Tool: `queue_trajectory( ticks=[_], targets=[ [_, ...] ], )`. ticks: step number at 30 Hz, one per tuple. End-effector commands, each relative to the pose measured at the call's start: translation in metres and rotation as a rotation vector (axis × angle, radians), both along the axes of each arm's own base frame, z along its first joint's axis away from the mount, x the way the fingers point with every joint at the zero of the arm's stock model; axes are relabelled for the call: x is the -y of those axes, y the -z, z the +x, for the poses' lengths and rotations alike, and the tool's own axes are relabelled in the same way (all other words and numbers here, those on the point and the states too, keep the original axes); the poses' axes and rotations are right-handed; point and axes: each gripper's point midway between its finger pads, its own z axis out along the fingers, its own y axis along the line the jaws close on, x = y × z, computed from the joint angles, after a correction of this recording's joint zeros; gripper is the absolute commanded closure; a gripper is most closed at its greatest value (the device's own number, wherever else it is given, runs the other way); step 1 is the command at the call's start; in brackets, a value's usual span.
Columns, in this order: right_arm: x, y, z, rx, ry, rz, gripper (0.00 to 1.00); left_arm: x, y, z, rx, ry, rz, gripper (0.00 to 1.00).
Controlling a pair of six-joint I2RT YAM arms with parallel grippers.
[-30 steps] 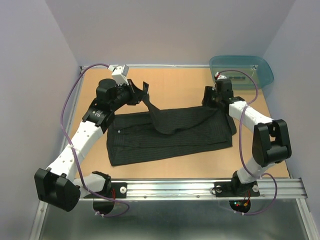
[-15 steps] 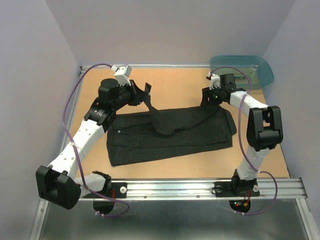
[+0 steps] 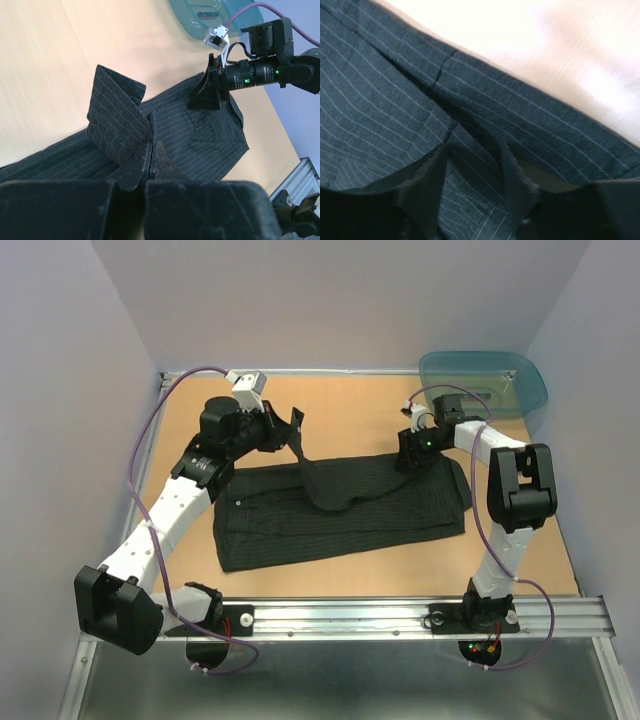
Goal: Fold and stack the long sleeve shirts
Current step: Fold the shirt
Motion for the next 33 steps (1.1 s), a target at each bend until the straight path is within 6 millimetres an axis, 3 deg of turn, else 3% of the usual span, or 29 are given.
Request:
queue_trajectory(
  ticks=[1,7,8,11,15,22,31,33],
  targets=[
    [-0.005,-0.011,0.005,0.020,-0.038,0.022,0.51,0.000,-0.008,-0.002,0.044,0.013,0.009,1.00],
    [0.007,-0.016,0.000,0.042,-0.001,-0.042,0.67,-0.003,-0.001,-0.001,0.040,0.002,0.039,1.00],
    [0.009,-0.020,-0.002,0.050,0.004,-0.049,0.77,-0.004,0.000,0.000,0.043,0.000,0.045,1.00],
    [0.020,-0.020,-0.004,0.059,0.042,-0.102,0.87,-0.008,0.007,0.003,0.038,-0.017,0.075,1.00],
    [0.043,-0.019,-0.007,0.058,0.131,-0.174,0.88,-0.009,0.012,0.007,0.027,-0.030,0.085,1.00],
    [0.053,-0.030,-0.014,0.051,0.246,-0.162,0.89,-0.011,0.024,0.011,-0.027,-0.078,0.068,1.00],
    [0.076,-0.019,-0.030,0.007,0.411,-0.251,0.88,-0.029,0.063,-0.001,-0.133,-0.191,0.052,1.00],
    [0.077,-0.019,-0.030,0.007,0.432,-0.252,0.85,-0.038,0.080,-0.005,-0.155,-0.230,0.076,1.00]
  ],
)
